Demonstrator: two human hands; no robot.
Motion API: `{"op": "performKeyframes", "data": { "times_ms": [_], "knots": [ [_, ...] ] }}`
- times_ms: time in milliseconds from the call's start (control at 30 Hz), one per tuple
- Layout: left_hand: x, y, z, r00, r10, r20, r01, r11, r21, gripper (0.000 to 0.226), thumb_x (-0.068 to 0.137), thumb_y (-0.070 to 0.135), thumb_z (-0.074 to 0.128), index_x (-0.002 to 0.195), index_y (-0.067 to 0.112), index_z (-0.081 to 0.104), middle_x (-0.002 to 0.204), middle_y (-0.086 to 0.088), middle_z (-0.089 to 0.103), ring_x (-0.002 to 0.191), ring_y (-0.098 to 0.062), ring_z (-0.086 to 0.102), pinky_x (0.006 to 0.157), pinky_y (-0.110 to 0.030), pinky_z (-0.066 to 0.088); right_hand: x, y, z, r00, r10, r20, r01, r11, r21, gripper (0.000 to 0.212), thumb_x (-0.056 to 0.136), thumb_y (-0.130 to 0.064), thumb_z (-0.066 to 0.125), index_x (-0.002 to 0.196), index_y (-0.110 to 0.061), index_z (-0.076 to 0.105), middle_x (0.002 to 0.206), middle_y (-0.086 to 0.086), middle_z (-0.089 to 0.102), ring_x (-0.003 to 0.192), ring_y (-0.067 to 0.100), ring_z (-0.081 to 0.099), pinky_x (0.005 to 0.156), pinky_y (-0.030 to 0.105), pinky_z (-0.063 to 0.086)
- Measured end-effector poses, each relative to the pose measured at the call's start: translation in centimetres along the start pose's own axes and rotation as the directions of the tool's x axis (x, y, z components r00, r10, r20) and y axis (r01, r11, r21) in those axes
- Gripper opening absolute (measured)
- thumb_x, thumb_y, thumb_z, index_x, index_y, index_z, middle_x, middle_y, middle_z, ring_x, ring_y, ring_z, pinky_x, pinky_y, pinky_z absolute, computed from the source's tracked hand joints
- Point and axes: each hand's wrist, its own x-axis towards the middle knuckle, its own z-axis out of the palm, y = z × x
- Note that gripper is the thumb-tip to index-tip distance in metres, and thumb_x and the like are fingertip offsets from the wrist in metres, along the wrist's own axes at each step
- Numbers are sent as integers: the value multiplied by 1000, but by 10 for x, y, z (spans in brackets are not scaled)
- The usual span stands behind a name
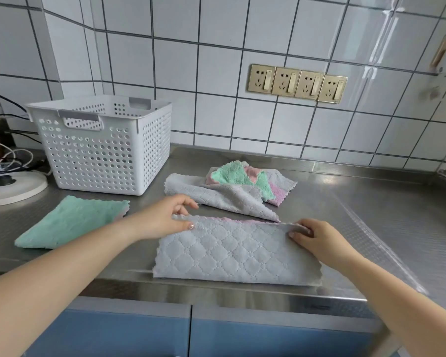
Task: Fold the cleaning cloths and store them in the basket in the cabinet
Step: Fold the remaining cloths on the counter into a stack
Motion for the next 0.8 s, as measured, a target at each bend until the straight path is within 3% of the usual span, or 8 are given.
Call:
{"op": "performKeyframes", "data": {
  "times_ms": [100,167,300,433,500,600,700,800],
  "knots": [
    [30,-9,4,998,-24,-60,30,994,109,40,85,20,68,121,23,52,98,1,59,97,-14,58,83,-19,43,29,1,5,998,64,1,-64,995,-74,30,89,-26,60,63,-19,47,61,-4,51,59,11,44,51,22,31],
    [45,-16,8,995,-46,-93,61,985,161,40,84,22,68,121,25,52,94,5,55,94,-15,57,83,-26,45,42,3,9,993,116,17,-114,987,-114,30,89,-27,59,65,-16,47,62,-4,50,63,15,46,52,22,31],
    [66,-29,15,990,-99,-99,114,981,154,44,83,22,69,124,20,53,98,3,54,102,-15,56,87,-26,42,59,8,15,986,162,31,-157,979,-130,25,88,-30,61,82,-6,59,67,-1,54,71,21,50,54,26,33],
    [73,-39,18,984,-174,-50,180,967,180,47,83,24,70,125,20,52,104,2,56,100,-14,56,77,-20,42,67,9,18,980,186,65,-174,972,-158,25,88,-34,61,71,-19,50,69,-5,52,77,22,51,54,24,34],
    [70,-35,19,984,-160,-79,175,950,257,47,83,26,69,126,21,51,112,2,56,102,-13,54,83,-24,44,69,11,20,980,196,34,-185,963,-194,20,88,-39,59,89,-20,58,83,-2,59,79,22,55,61,28,42],
    [60,-19,25,985,40,-169,67,813,578,43,89,33,57,131,25,50,130,3,48,120,-17,45,99,-32,38,64,7,23,993,54,-104,-91,915,-394,36,90,-43,53,120,-24,55,119,2,54,106,23,55,83,33,47],
    [50,1,44,974,203,-98,-111,811,574,40,94,26,47,133,18,51,136,2,50,127,-19,43,105,-29,33,54,-22,39,964,-238,-117,169,892,-419,33,93,-35,50,122,-22,59,130,0,53,118,22,51,97,35,43],
    [47,15,76,985,171,1,-140,802,580,35,96,22,40,127,11,51,133,-4,52,127,-22,43,104,-32,33,45,-51,76,947,-322,17,311,897,-314,47,88,-35,32,121,-20,62,131,2,56,118,27,53,99,38,41]
  ]
}}
